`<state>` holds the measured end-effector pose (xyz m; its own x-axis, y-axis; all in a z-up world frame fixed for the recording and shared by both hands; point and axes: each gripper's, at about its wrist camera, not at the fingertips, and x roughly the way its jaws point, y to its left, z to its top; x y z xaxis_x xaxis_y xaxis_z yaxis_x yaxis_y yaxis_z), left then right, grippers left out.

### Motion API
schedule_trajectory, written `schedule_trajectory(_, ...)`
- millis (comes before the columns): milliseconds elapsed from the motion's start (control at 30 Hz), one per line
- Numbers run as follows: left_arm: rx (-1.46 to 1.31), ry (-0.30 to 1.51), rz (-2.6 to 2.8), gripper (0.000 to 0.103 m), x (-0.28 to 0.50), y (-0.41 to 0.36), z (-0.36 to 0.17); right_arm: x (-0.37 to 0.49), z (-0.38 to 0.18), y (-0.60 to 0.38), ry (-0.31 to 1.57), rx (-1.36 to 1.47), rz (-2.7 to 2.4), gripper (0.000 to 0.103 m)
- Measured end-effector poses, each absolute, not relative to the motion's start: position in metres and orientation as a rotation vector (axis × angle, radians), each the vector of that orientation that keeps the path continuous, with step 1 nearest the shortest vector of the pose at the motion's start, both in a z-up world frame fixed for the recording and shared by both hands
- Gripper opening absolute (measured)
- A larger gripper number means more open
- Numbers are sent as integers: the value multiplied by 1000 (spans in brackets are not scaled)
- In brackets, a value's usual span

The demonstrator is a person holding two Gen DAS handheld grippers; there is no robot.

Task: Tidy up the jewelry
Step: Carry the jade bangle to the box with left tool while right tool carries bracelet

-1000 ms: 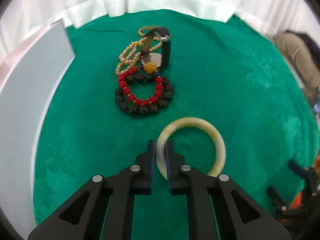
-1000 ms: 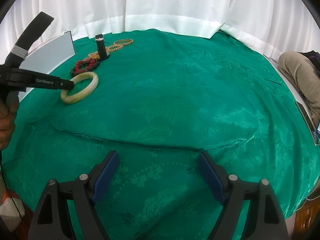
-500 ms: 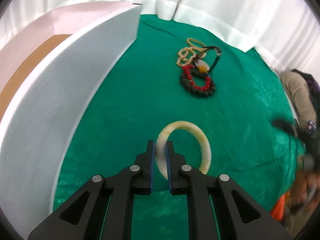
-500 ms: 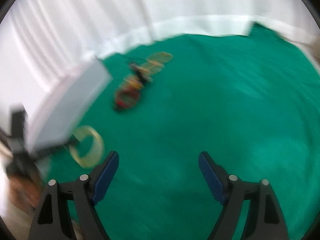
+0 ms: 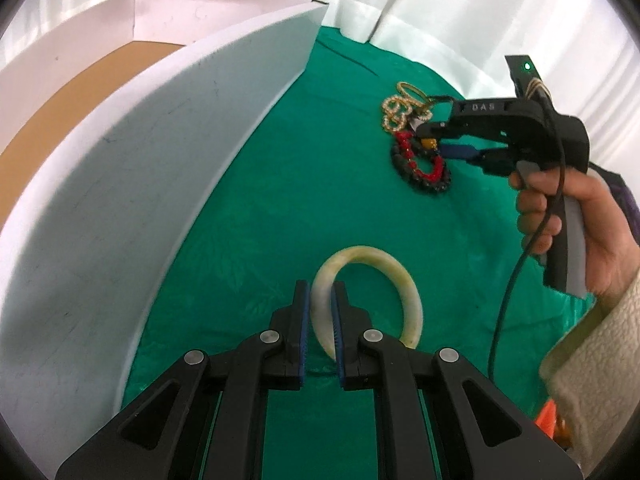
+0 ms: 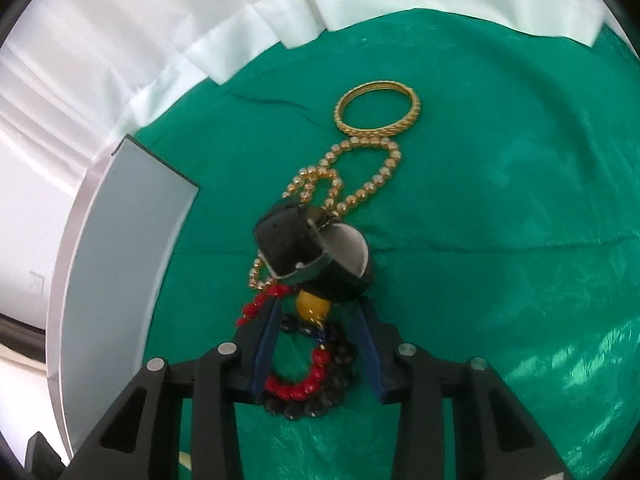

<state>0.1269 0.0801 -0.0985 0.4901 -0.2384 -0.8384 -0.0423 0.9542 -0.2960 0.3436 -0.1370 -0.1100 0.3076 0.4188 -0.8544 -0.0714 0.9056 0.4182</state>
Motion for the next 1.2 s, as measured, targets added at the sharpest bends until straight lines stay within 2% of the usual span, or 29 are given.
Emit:
schedule_trajectory(67,-293,1058,-118,9,129,77,-100,347,-114,-134,1234,309,330,17)
schedule_trajectory(200,-296,1050,-116,9,126,80,-95,331,-102,-140,1205,321,367,17)
schedule_trajectory(333,-314,1025,-134,9,120,79,-82,303,-64,-151,1122,349,436,17)
schedule_trajectory(433,-351,999,-165,9,114,77,-64,282,-29,-156,1062,330,477,17)
schedule_trajectory(467,-368,988,-180,0,112,77,-58,274,-16,-157,1037,315,490,17)
schedule_trajectory(700,-378,867,-219,0,91,86,7,248,42,-135,937,239,574,17)
schedule_trajectory(800,-328,880,-218,1,88,90,13,238,60,-120,893,222,613,17)
schedule_trajectory(833,-313,888,-212,4,86,89,10,234,64,-118,885,222,624,17)
schedule_trajectory(933,-261,960,-198,34,84,81,-16,223,70,-110,872,219,662,17)
schedule_trajectory(967,-256,987,-186,39,85,79,-28,218,71,-108,868,214,671,17)
schedule_trajectory(1133,-188,1127,-49,39,111,68,-100,199,68,-104,869,208,706,17)
schedule_trajectory(1200,-109,1098,-4,38,118,59,-109,193,65,-106,873,208,716,17)
